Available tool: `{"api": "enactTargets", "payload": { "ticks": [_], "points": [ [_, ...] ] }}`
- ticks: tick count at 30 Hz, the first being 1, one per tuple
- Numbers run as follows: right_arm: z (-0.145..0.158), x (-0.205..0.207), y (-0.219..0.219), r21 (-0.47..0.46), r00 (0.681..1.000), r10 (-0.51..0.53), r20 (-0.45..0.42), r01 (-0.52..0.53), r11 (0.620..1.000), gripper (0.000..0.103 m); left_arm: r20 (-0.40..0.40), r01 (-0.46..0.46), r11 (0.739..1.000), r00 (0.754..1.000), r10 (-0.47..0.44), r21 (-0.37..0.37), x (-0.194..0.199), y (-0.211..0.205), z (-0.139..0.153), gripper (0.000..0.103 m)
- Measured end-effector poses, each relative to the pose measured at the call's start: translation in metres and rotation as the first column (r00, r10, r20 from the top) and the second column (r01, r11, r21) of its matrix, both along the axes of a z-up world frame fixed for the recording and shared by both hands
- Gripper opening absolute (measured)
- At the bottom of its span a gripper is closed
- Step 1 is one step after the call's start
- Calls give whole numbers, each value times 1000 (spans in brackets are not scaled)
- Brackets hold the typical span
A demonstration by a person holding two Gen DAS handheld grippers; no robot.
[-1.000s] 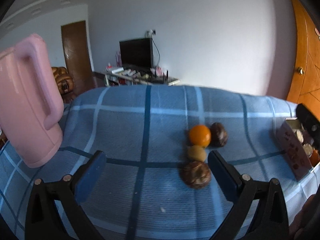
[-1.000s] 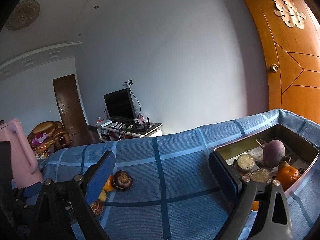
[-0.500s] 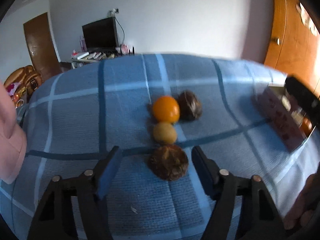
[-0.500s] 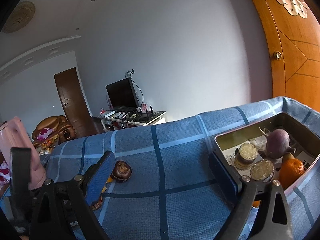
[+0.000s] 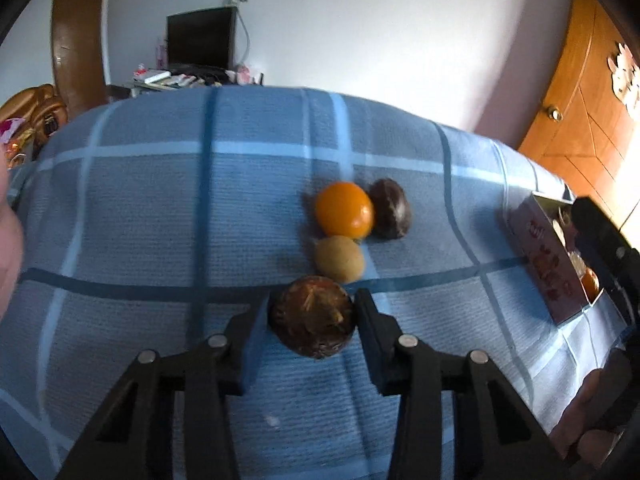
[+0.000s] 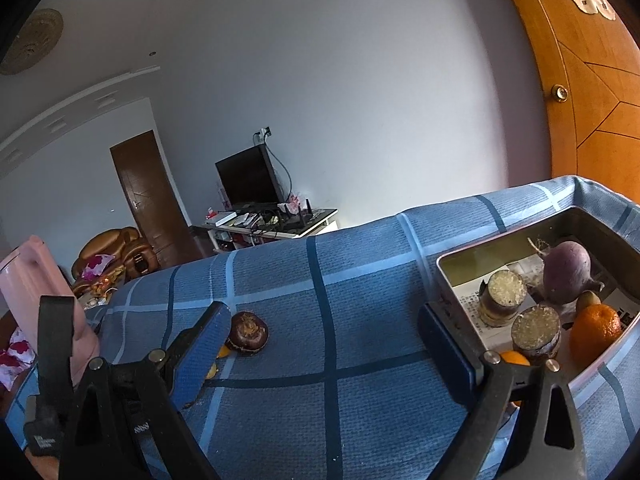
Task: Organize fruits
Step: 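Grasp the dark brown round fruit with the right gripper while the left holds its fruit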
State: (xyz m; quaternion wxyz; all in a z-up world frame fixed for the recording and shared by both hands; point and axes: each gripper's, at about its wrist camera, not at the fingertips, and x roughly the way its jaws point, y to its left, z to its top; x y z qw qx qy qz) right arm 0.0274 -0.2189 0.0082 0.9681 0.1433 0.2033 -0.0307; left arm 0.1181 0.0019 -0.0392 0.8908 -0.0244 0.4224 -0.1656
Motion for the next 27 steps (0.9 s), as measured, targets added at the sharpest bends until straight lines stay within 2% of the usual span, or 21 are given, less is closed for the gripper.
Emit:
{"api": "enactTargets", "payload": {
  "ticks": [4,5,6,8,9,12,14,17,21,24,27],
  "points": [
    [-4,10,2,12,997,65,-42,-64,998,95,82,-98,995,992,100,-38,-10,32,25,44],
    [-5,15,5,10,994,87,-63,-87,996,92,106,-127,991,986,131,-43,-10,38,31,44],
    [-6,20,8,6,991,105,-82,-105,994,86,136,-163,986,977,167,-43,-12,45,37,44],
    [-11,34,17,4,976,168,-139,-169,986,61,189,-226,973,955,230,-43,-14,57,47,44],
    [-14,42,23,5,965,200,-170,-203,979,59,205,-244,969,947,248,-46,-14,63,50,44],
    [-21,63,37,38,930,300,-212,-299,954,59,217,-268,963,938,270,-38,-13,71,51,44],
    [-22,78,45,25,921,315,-227,-318,948,59,211,-269,963,940,267,-19,-11,69,46,44],
    [-31,104,60,-19,887,335,-318,-360,933,59,188,-271,963,946,265,8,-9,68,39,44],
    [-39,123,62,22,868,346,-356,-363,932,59,188,-262,965,949,252,29,-6,61,38,44],
    [-39,133,65,3,874,323,-364,-346,938,59,185,-263,965,949,255,18,-8,62,39,44],
    [-47,142,72,-14,845,322,-426,-362,932,55,171,-263,965,951,258,7,-8,62,38,44]
  ]
}}
